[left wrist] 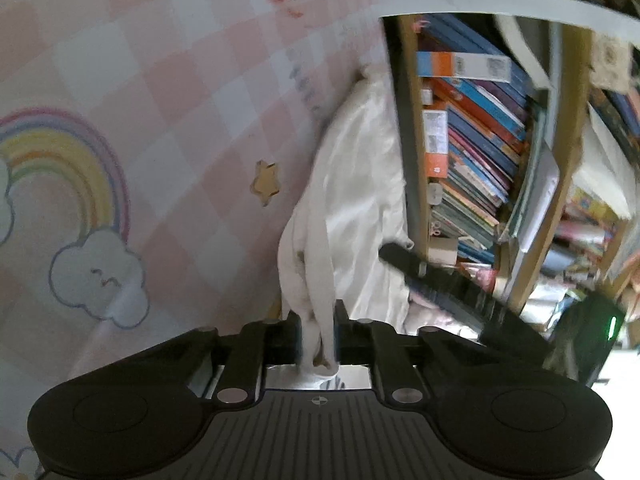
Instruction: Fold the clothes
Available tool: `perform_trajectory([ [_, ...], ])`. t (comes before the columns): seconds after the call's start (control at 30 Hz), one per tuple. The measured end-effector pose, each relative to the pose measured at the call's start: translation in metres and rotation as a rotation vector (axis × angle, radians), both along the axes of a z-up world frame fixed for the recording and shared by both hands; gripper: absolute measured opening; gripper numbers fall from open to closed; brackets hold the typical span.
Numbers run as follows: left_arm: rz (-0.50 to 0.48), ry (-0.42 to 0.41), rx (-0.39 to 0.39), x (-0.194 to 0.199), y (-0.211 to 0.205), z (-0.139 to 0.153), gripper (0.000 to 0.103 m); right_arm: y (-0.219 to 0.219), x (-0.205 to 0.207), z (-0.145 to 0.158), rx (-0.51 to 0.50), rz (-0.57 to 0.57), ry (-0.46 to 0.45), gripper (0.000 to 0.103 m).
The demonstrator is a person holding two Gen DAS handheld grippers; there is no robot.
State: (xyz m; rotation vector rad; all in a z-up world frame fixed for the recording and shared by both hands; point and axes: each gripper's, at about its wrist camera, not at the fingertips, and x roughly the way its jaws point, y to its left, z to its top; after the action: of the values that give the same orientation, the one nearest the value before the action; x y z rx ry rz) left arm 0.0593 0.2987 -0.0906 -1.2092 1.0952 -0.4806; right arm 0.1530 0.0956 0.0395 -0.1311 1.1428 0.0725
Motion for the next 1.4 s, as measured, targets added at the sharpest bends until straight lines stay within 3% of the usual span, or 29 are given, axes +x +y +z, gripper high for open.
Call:
perform_trajectory([
  [0.2, -0.088, -0.186, 0.105, 0.0, -0.021, 0.034, 0.011, 0.029, 0.059, 0.012, 0.038, 0.024, 0.061, 0.084],
  [0.43, -0.187, -0.398, 0.225, 0.0, -0.046, 0.073, 0.011, 0.084, 0.099, -0.011, -0.146, 0.173, 0.154, 0.081],
  [0.67, -0.19, -0.398, 0.223, 0.002, -0.045, 0.074, 0.01, 0.109, 0.116, -0.038, -0.292, 0.23, 0.199, 0.073],
  [0.77, -0.2, -0.41, 0.223, 0.0, -0.045, 0.076, 0.01, 0.11, 0.118, -0.048, -0.324, 0.232, 0.215, 0.061],
  [0.8, -0.204, -0.417, 0.222, 0.0, -0.045, 0.077, 0.01, 0.109, 0.118, -0.049, -0.324, 0.226, 0.221, 0.049],
  [0.83, -0.209, -0.425, 0.224, -0.001, -0.045, 0.078, 0.01, 0.107, 0.118, -0.051, -0.321, 0.221, 0.228, 0.03],
  [0.9, -0.219, -0.44, 0.228, -0.003, -0.046, 0.081, 0.01, 0.1, 0.118, -0.05, -0.311, 0.211, 0.228, 0.007],
  [1.0, -0.235, -0.465, 0.235, -0.006, -0.048, 0.084, 0.009, 0.086, 0.112, -0.037, -0.26, 0.214, 0.199, 0.007],
  [1.2, -0.319, -0.591, 0.284, -0.019, -0.075, 0.109, 0.009, 0.035, 0.089, 0.006, -0.176, 0.182, 0.094, 0.007],
  [1.4, -0.393, -0.655, 0.273, -0.019, -0.106, 0.132, 0.009, -0.027, 0.058, 0.037, -0.11, 0.131, 0.011, 0.007],
])
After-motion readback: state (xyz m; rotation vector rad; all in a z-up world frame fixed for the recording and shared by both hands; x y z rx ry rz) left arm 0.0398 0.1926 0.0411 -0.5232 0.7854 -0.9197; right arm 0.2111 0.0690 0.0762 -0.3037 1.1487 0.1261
